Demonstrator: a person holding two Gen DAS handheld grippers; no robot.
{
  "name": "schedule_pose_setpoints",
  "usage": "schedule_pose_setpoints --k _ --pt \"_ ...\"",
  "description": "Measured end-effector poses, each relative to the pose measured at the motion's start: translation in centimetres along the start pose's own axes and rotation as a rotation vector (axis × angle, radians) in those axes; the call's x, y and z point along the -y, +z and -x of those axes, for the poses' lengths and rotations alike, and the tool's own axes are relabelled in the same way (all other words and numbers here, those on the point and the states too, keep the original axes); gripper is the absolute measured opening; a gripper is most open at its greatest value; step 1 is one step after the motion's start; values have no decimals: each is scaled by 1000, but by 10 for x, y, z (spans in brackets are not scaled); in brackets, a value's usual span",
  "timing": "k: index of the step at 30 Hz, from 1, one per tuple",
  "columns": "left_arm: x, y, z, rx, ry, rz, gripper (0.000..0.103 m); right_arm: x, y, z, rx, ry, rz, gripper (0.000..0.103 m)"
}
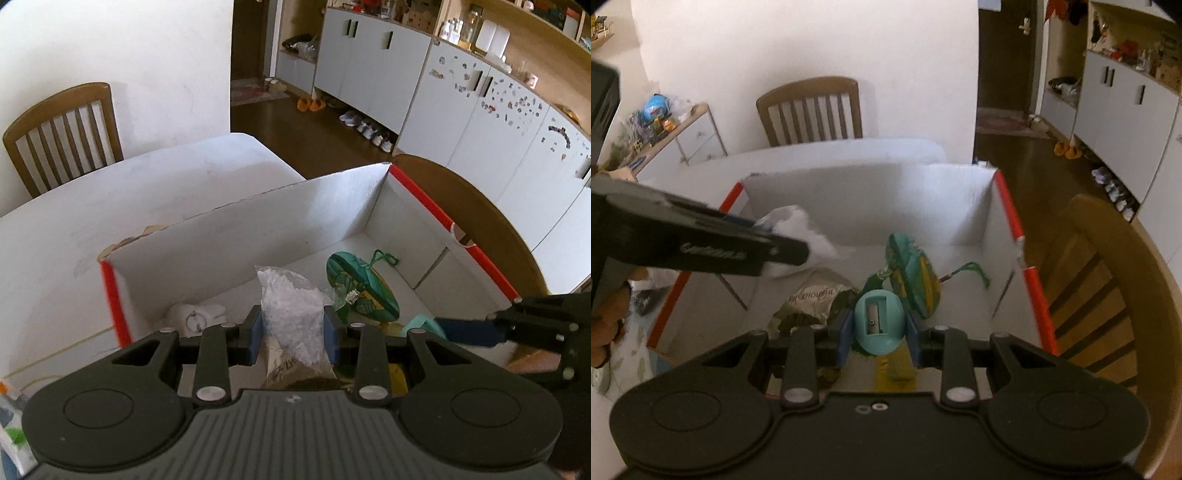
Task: Organize objects
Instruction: 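Lower the bubble-wrap bag and teal sharpener into the red box with both tools, then open both tools and withdraw them from the red box over the mat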
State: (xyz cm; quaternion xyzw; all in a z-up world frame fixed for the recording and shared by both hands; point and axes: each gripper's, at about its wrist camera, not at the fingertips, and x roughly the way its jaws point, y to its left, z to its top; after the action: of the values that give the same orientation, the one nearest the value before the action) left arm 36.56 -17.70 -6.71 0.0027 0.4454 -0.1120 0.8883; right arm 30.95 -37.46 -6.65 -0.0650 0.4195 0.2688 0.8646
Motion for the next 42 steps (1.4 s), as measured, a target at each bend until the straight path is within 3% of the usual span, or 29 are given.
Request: schedule_pose_setpoints --k 8,17,20,21,22,24,33,37,42 --pt "-1 5 -36 -72 46 -2 33 -9 -1 -18 -32 22 73 29" --pt "-6 5 -51 -130 37 10 33 -10 -8 -33 -86 18 92 29" --pt "-6 6 -51 -135 35 9 36 -11 -8 -33 -91 22 93 29" --pt "-7 5 -50 -136 35 13 42 -11 -8 -33 -91 24 92 30" --pt "-7 5 -48 -133 36 17 46 -11 -8 -32 -88 26 90 30" --pt "-10 5 -43 -113 34 25 65 -9 -7 -30 -87 28 81 31" --pt "-14 3 -11 -44 27 33 67 -4 -3 -8 -47 64 39 35" --pt "-16 0 6 -16 19 37 67 -4 -1 6 -14 74 29 46" --pt "-15 -9 35 31 22 35 67 -4 2 24 27 72 16 47"
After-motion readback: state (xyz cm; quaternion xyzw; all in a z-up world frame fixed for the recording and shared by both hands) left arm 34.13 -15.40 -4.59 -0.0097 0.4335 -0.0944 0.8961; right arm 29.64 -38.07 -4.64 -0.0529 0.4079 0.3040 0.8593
